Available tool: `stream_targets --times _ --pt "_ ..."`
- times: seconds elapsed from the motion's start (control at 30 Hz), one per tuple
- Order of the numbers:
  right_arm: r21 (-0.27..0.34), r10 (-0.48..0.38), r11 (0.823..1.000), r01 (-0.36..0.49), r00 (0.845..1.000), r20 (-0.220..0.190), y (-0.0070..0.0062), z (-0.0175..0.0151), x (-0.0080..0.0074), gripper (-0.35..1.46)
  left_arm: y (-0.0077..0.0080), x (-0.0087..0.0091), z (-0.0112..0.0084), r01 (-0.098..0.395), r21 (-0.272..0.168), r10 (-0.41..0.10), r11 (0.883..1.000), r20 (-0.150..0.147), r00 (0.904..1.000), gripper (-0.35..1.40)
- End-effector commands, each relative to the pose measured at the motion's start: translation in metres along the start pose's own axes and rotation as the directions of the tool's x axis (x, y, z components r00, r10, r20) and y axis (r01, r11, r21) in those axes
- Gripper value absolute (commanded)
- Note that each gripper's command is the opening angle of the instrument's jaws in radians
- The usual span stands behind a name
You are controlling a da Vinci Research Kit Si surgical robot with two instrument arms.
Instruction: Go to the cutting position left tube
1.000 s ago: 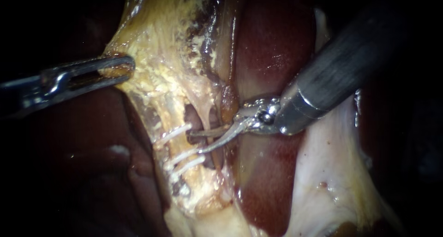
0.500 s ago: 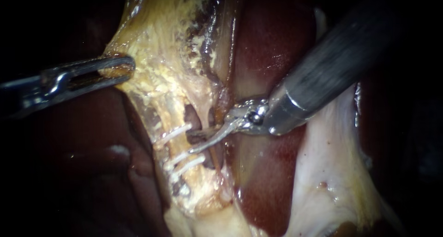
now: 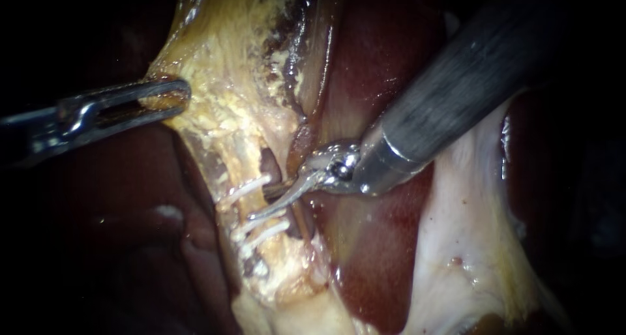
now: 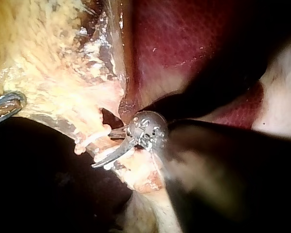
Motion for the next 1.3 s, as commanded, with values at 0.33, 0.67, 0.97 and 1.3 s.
stream_targets --times 0.33,0.67,0.97,1.3 --pt "0.038 -0.021 0.999 0.021 1.0 0.002 -0.0005 0.0016 0.0 1.36 0.0009 0.0 0.0004 -0.002 0.001 0.002 1.0 0.0 1.0 -0.35" --pt "0.048 -0.028 0.998 0.029 1.0 -0.008 0.0003 0.0034 -0.0001 1.36 0.0007 0.0002 0.0006 -0.002 -0.001 0.002 1.0 0.002 1.0 -0.35" --pt "0.074 -0.031 0.997 0.035 0.998 -0.055 0.0004 0.0046 0.0007 1.36 0.0006 0.0002 0.0006 -0.002 -0.002 0.002 1.0 0.002 1.0 -0.35" --pt "0.078 -0.025 0.996 0.03 0.997 -0.07 0.0008 0.0051 0.0013 1.33 0.0006 0.0002 0.0007 -0.002 -0.002 0.002 1.0 0.002 1.0 -0.35"
